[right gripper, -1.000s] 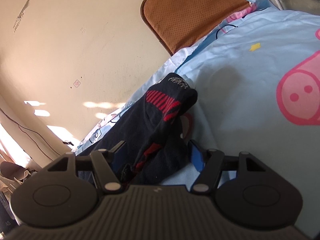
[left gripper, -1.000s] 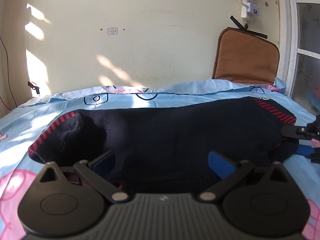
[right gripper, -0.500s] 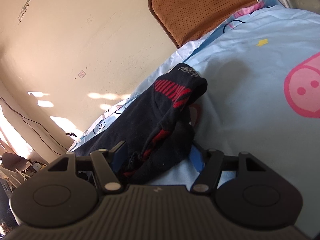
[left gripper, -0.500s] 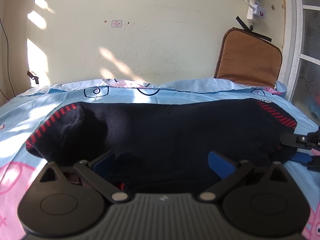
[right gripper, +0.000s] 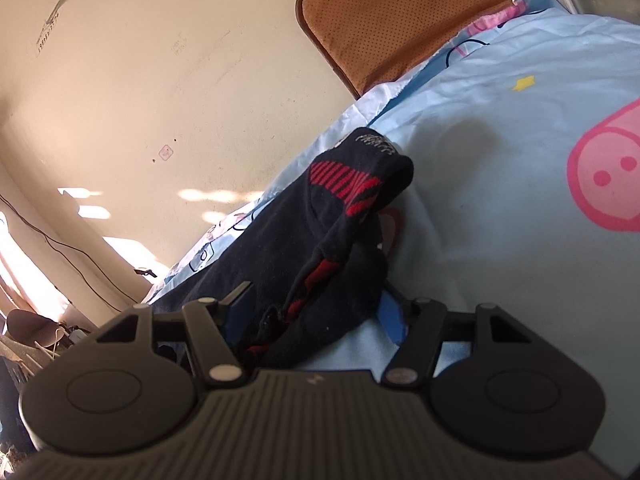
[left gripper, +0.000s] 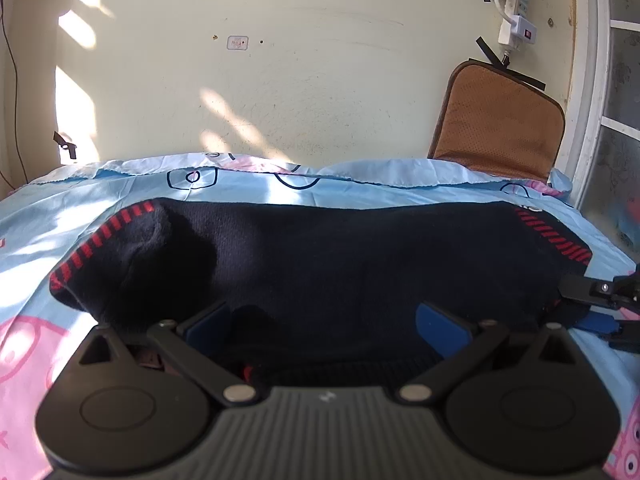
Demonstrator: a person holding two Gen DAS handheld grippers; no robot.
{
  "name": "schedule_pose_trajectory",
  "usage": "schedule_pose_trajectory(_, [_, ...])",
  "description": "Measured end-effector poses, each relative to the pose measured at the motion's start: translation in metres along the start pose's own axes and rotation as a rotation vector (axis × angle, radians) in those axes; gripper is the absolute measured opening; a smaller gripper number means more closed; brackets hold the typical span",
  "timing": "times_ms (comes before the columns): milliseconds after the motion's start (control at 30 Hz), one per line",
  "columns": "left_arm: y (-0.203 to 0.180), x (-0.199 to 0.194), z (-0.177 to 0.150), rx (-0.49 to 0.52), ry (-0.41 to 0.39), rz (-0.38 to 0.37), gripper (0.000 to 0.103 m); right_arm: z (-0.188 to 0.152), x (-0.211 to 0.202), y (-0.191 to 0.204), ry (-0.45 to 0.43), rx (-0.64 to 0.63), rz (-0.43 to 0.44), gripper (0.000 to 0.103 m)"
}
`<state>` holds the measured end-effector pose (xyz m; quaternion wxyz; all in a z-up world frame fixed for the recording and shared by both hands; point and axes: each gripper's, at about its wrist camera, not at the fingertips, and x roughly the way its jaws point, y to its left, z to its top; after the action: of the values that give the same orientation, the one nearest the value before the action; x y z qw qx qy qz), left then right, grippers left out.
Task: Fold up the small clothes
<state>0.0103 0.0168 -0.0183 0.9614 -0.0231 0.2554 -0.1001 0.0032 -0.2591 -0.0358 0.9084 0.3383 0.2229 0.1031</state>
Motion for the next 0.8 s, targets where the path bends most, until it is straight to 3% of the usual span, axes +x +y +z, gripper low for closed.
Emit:
schedule_pose_trajectory(67, [0.001, -0.001, 0.0, -0.005, -0.004, 0.0, 0.102, 0.001, 0.001, 0.0, 0.008, 0.004, 0.002, 0.06])
schedule_pose_trajectory(233, [0.004, 0.0, 0.001, -0.026, -0.001, -0.003, 0.102, 0.003, 0.0, -0.007, -0.019, 0.101, 0.018, 0.062])
schedule_pose_trajectory(367, [0.005, -0.001, 0.001, -0.035, -0.006, 0.0, 0.102, 0.002, 0.008, 0.003, -0.013, 0.06, -0.02, 0.061])
schedule_pose_trajectory(400, [0.005, -0.002, 0.001, -0.036, -0.009, 0.001, 0.101, 0.002, 0.011, 0.005, -0.007, 0.044, -0.033, 0.057])
schedule_pose_trajectory(433, [0.006, -0.002, 0.001, -0.038, -0.013, 0.0, 0.101, 0.002, 0.016, 0.005, 0.016, 0.045, -0.046, 0.03])
schedule_pose_trajectory(467, [0.007, -0.003, 0.001, -0.042, -0.015, -0.004, 0.101, 0.001, 0.018, 0.002, 0.026, 0.06, -0.046, 0.024])
schedule_pose_trajectory(667, [0.031, -0.007, 0.011, -0.161, 0.026, -0.101, 0.09, 0.002, 0.007, 0.02, -0.018, -0.04, -0.035, 0.021])
schedule_pose_trajectory(800, [0.068, -0.027, 0.031, -0.305, -0.022, -0.165, 0.09, 0.004, 0.003, 0.04, -0.042, -0.156, -0.038, 0.021])
